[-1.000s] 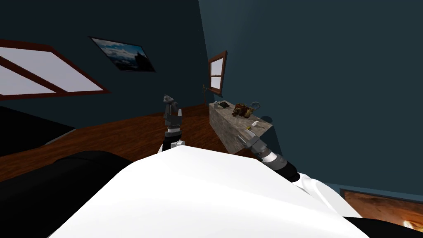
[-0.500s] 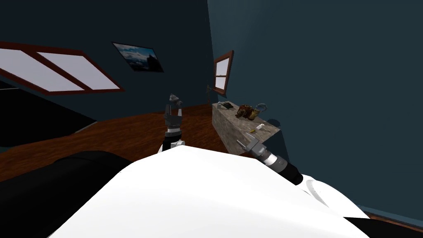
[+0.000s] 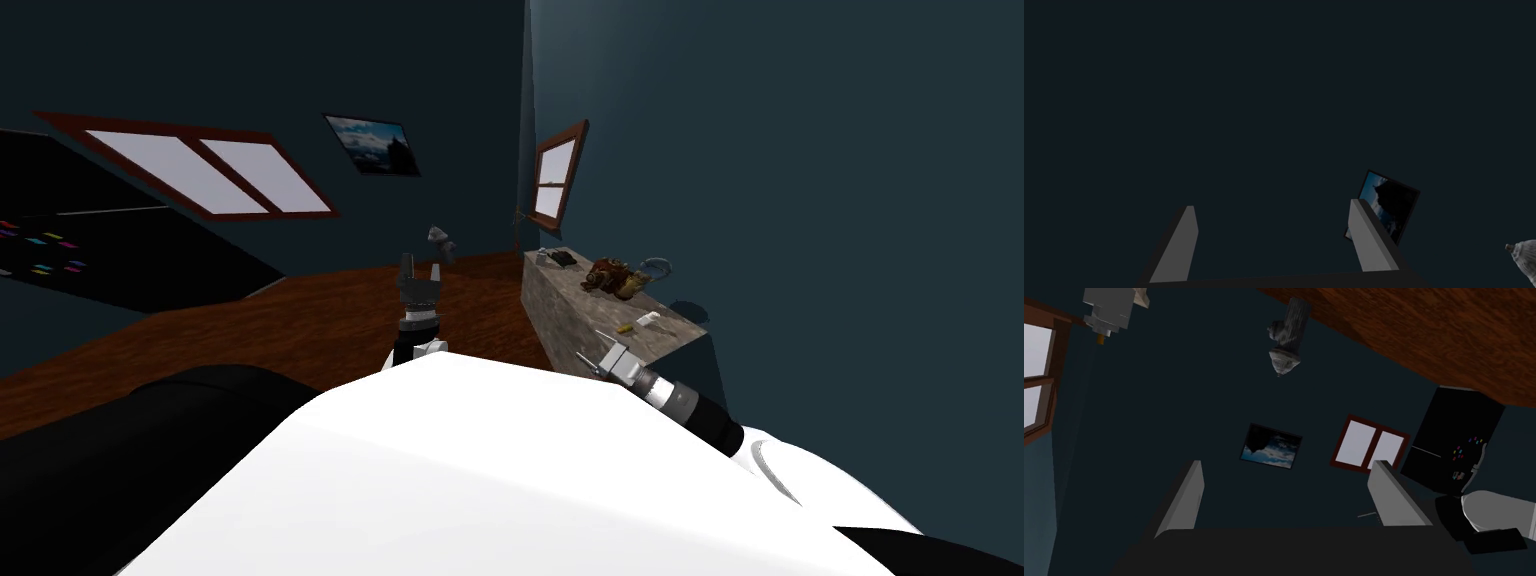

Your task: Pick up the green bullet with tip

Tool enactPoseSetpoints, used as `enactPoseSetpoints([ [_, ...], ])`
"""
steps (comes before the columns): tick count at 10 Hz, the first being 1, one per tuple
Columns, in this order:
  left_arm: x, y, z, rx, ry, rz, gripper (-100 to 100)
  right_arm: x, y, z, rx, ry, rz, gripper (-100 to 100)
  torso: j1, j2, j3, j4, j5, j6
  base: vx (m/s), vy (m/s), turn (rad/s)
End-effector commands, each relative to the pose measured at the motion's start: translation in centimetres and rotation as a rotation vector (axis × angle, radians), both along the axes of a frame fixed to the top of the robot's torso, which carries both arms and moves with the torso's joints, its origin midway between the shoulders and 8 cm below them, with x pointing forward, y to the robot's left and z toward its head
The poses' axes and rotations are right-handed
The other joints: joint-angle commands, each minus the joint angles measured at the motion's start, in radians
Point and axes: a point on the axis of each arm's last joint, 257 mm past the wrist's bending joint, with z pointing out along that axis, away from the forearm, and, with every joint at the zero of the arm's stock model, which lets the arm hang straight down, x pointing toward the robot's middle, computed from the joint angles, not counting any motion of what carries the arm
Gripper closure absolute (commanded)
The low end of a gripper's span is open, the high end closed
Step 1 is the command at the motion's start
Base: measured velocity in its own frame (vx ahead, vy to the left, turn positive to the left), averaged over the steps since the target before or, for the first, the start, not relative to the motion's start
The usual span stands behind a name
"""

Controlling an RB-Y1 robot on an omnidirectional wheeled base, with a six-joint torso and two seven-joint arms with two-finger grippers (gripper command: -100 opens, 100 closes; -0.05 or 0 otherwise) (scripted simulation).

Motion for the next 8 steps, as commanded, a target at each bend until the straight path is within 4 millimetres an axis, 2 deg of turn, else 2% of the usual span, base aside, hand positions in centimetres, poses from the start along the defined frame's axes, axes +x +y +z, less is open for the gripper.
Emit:
enactPoseSetpoints([
  [1,0.0,0.0,0.0,0.0,0.0,0.0,0,-1.1,-1.0,-1.7,-0.086,0.032,0.027,-100,0.0,0.0,0.0,0.0,0.0,0.0,0.025,-0.028,0.263],
  [3,0.0,0.0,0.0,0.0,0.0,0.0,0,-1.1,-1.4,-2.3,-0.129,0.031,0.03,-100,0.0,0.0,0.0,0.0,0.0,0.0,0.015,-0.025,0.058],
  [6,0.0,0.0,0.0,0.0,0.0,0.0,0,-2.8,-3.9,-5.0,-0.29,0.089,0.077,-100,0.0,0.0,0.0,0.0,0.0,0.0,0.018,-0.029,0.211],
  [7,0.0,0.0,0.0,0.0,0.0,0.0,0,-2.8,-4.1,-5.3,-0.308,0.089,0.079,-100,-0.001,0.0,0.0,0.0,0.0,-0.001,0.025,-0.039,0.128],
  [8,0.0,0.0,0.0,0.0,0.0,0.0,0,-3.6,-5.3,-6.3,-0.368,0.118,0.101,-100,-0.001,-0.001,0.0,0.0,0.0,0.0,0.033,-0.051,0.195],
])
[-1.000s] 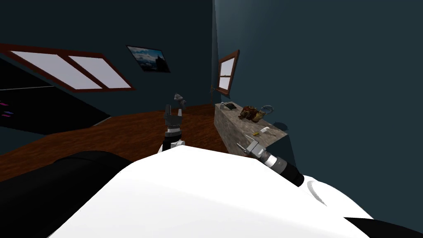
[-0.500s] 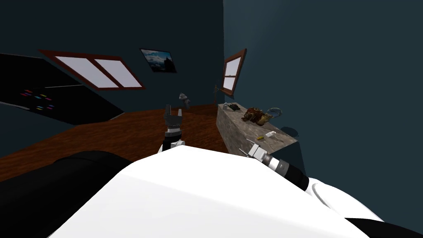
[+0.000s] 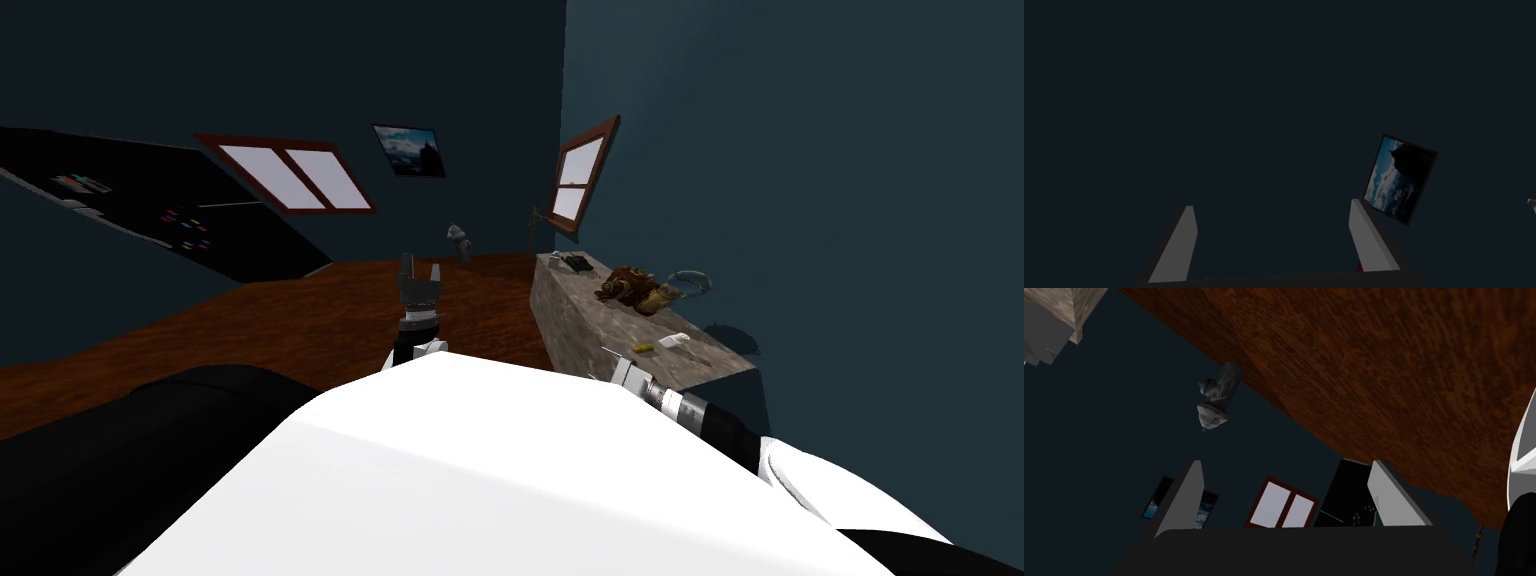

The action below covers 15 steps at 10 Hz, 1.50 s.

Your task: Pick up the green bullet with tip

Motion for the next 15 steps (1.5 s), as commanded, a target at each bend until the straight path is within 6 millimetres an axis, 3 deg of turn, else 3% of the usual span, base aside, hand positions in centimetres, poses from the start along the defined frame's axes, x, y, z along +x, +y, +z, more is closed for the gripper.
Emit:
enactPoseSetpoints([
  [1,0.0,0.0,0.0,0.0,0.0,0.0,0,-0.4,-0.7,-0.8,-0.054,0.015,0.015,-100,0.0,0.0,0.0,0.0,0.0,0.0,0.023,-0.052,0.107],
  [8,0.0,0.0,0.0,0.0,0.0,0.0,0,-3.7,-7.2,-4.8,-0.346,0.137,0.102,-100,0.0,0.0,0.0,0.0,0.0,0.001,0.025,-0.058,0.16],
  [9,0.0,0.0,0.0,0.0,0.0,0.0,0,-3.7,-7.3,-4.8,-0.354,0.137,0.103,-100,-0.001,-0.001,0.0,0.0,0.0,0.0,0.026,-0.056,0.111],
  [15,0.0,0.0,0.0,0.0,0.0,0.0,0,-7.4,-14.7,-7.1,-0.62,0.277,0.186,-100,-0.003,-0.001,-0.001,0.0,-0.001,0.0,0.025,-0.088,0.184],
])
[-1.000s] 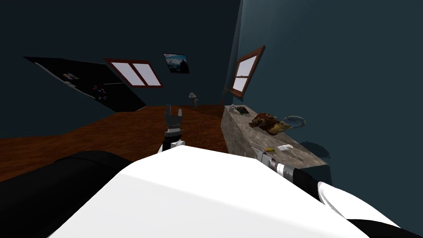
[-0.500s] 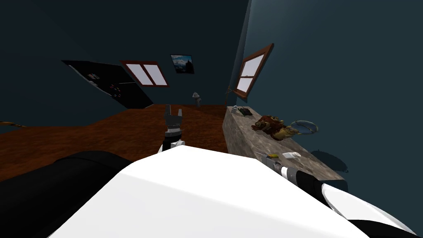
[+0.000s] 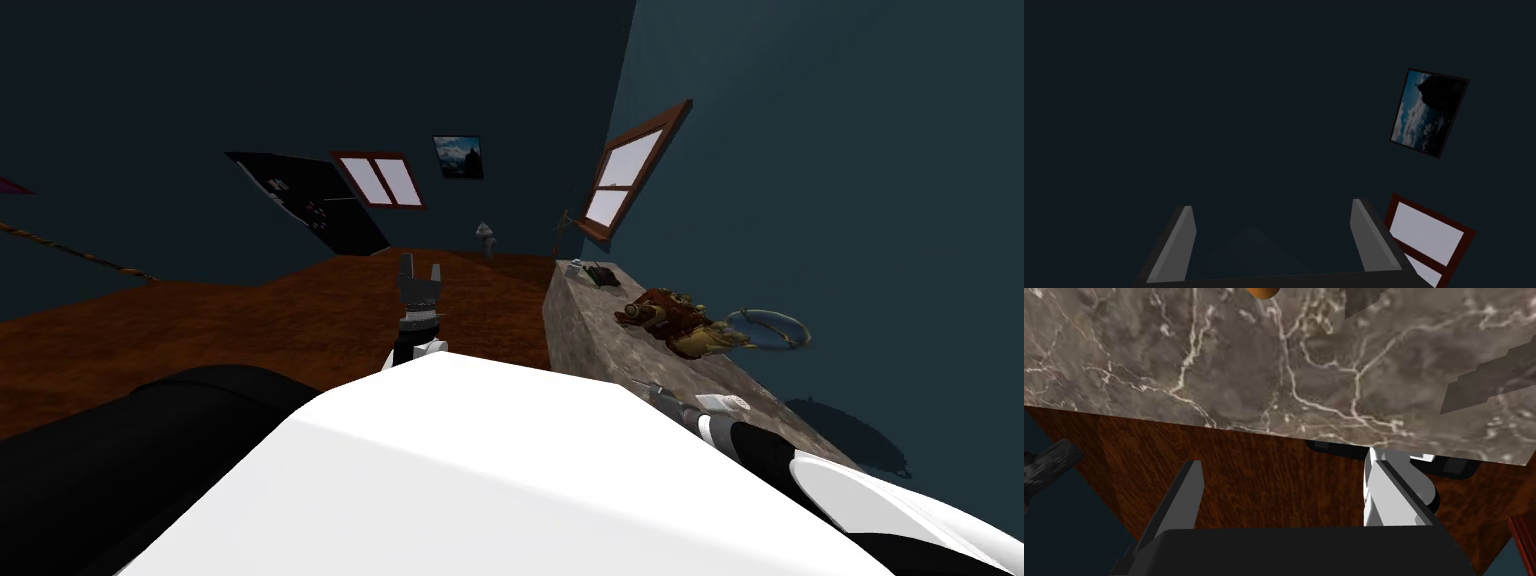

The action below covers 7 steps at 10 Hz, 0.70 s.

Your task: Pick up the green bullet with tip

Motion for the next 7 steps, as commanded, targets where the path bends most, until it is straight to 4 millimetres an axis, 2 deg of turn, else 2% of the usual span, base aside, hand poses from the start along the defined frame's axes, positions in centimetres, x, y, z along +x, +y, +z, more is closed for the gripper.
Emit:
enactPoseSetpoints([
  [1,0.0,0.0,0.0,0.0,0.0,0.0,0,-0.9,-2.1,-0.3,-0.07,0.04,0.021,-100,0.0,0.0,0.0,0.0,0.0,0.0,0.037,-0.125,0.143],
  [2,0.0,0.0,0.0,0.0,0.0,0.0,0,-0.9,-2.1,-0.3,-0.07,0.04,0.021,-100,0.0,0.0,0.0,0.0,0.0,0.0,0.019,-0.075,0.057],
  [6,0.0,0.0,0.0,0.0,0.0,0.0,0,-3.0,-6.2,-0.8,-0.188,0.121,0.042,-100,0.003,0.001,0.001,0.0,0.001,0.0,0.016,-0.081,0.114],
  [7,0.0,0.0,0.0,0.0,0.0,0.0,0,-2.7,-5.4,-0.7,-0.169,0.106,0.038,-100,0.001,0.001,0.001,0.0,0.0,0.0,0.004,-0.055,0.026],
])
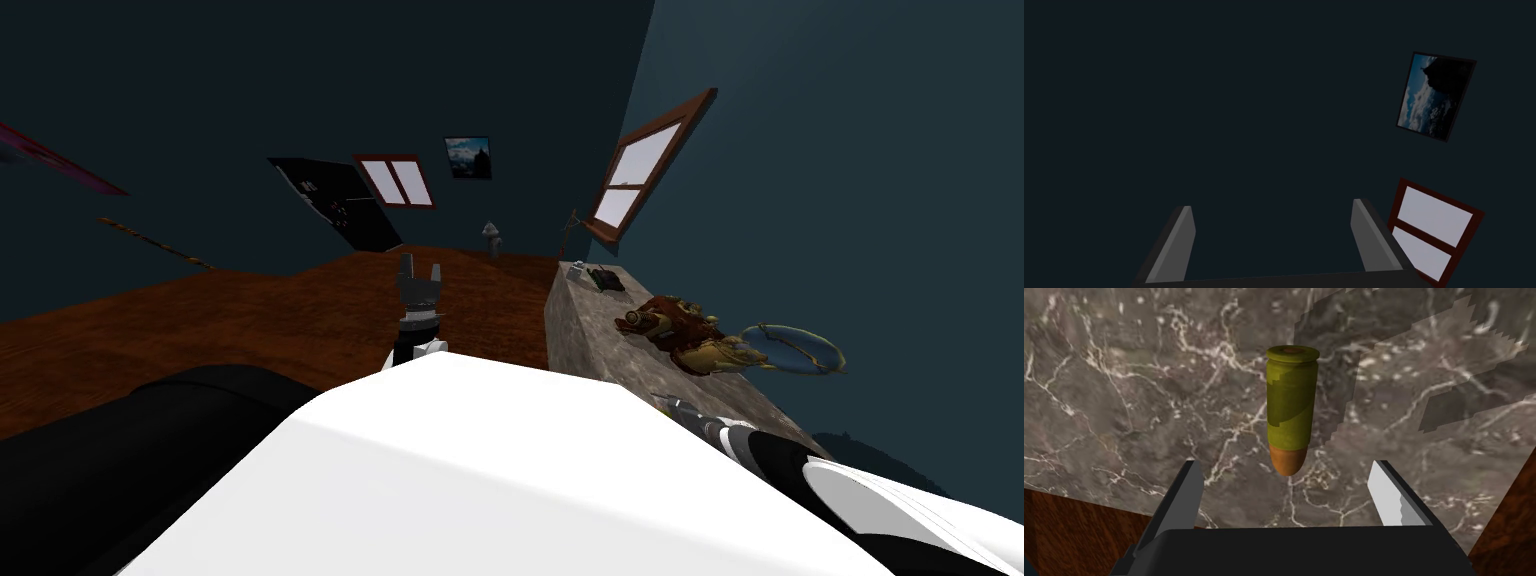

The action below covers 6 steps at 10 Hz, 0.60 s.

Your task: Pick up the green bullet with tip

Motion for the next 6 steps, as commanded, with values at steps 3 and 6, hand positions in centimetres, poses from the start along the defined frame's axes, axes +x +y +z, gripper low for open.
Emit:
enactPoseSetpoints([
  [3,0.0,0.0,0.0,0.0,0.0,0.0,0,-0.5,-0.6,-1.3,0.0,-0.004,-0.015,-100,0.004,0.0,0.0,0.0,0.001,0.0,0.005,0.004,0.051],
  [6,0.0,0.0,0.0,0.0,0.0,0.0,0,-0.8,-0.7,-1.9,-0.001,-0.003,-0.021,-100,0.006,0.0,0.0,0.0,0.002,0.0,0.006,0.014,0.032],
])
